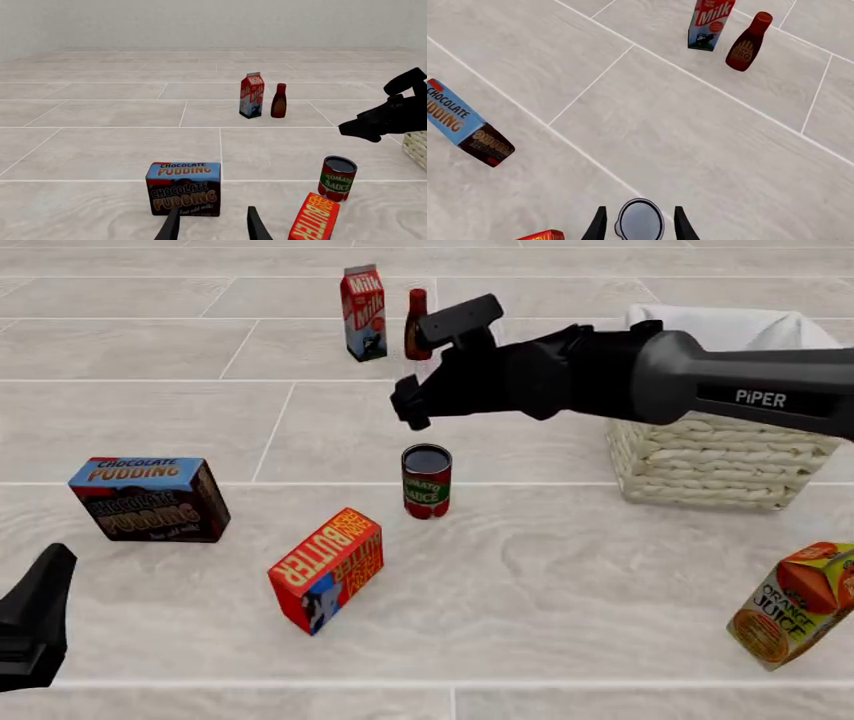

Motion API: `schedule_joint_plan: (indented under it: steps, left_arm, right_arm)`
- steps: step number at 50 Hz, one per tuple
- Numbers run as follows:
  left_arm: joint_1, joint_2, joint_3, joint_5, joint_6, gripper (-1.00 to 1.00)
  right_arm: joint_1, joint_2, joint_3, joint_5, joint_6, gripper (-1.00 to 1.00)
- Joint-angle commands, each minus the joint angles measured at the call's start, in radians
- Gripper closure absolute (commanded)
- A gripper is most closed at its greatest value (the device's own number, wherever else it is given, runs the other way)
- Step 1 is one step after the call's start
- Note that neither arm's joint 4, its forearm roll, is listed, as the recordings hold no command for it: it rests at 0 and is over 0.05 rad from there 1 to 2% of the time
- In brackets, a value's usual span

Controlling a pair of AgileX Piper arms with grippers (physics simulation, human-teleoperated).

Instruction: Pick the tomato sauce and place it in the basket.

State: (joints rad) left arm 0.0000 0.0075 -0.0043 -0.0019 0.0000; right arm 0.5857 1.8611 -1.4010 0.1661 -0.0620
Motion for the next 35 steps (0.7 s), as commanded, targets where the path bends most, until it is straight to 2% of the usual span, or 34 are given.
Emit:
schedule_joint_plan:
  steps: [1, 35]
  left_arm:
    - [0.000, 0.000, 0.000, 0.000, 0.000, -1.00]
    - [0.000, 0.000, 0.000, 0.000, 0.000, -1.00]
  right_arm:
    - [-0.006, 0.026, -0.013, -0.002, 0.008, -1.00]
    - [-0.012, 0.074, -0.033, -0.004, 0.030, -1.00]
